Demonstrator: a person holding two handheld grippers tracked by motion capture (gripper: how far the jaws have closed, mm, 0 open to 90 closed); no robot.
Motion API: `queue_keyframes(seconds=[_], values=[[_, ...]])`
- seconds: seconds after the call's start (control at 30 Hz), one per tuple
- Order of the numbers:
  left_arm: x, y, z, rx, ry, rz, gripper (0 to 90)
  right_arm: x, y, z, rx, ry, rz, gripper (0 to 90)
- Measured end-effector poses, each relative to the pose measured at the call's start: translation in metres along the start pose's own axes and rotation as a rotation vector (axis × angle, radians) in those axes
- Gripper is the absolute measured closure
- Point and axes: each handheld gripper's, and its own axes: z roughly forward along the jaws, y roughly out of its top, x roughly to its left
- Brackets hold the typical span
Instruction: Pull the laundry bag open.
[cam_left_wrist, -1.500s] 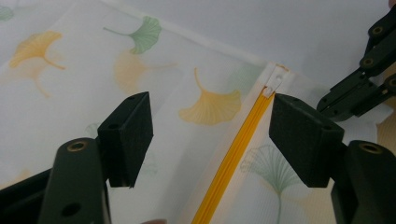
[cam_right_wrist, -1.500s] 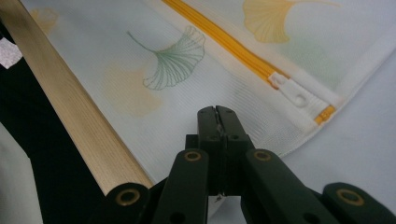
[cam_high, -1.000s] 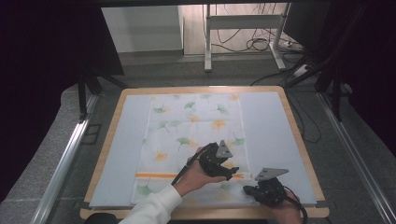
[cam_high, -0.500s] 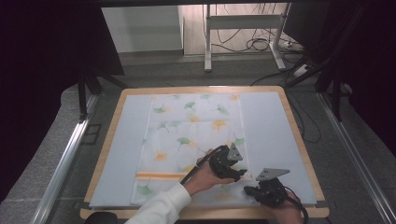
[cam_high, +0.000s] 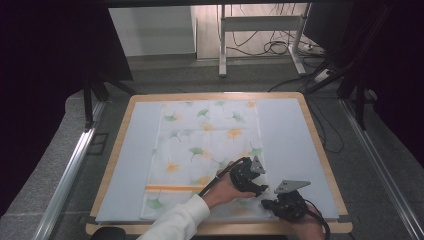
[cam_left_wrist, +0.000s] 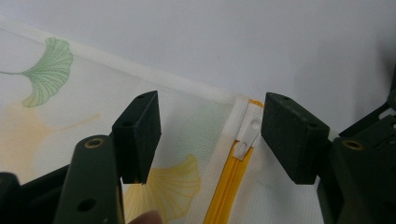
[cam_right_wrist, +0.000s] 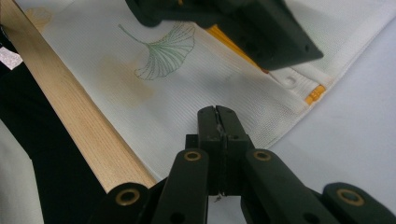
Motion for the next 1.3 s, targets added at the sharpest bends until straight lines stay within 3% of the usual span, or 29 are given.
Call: queue_keyframes(seconds=[0.17,0.4,0.57,0.67,0.83,1.1,1.3], values=[[0.0,0.0,0.008,0.027,-0.007,-0.001,37.6,0.0,0.0,0.0,0.003,0.005,0.004,88.9],[-0.004,0.001,0.01,0.021,-0.019,0.013,43.0,-0.001,0.0,0.0,0.004,0.006,0.003,88.9],[-0.004,0.001,0.011,0.029,-0.069,0.011,53.9,-0.001,0.0,0.0,0.004,0.006,0.003,88.9],[-0.005,0.002,0.011,0.04,-0.073,0.015,65.0,-0.001,0.0,0.0,0.002,0.009,0.006,88.9],[-0.002,0.003,0.01,0.056,-0.103,0.006,74.6,-0.002,0.0,0.0,0.001,0.01,0.006,88.9],[-0.001,0.0,0.007,0.045,-0.1,-0.005,82.2,-0.002,0.0,0.0,0.003,0.011,0.004,88.9],[-0.004,0.001,0.005,0.042,-0.078,0.02,84.2,-0.002,0.0,0.0,0.002,0.013,0.003,88.9]])
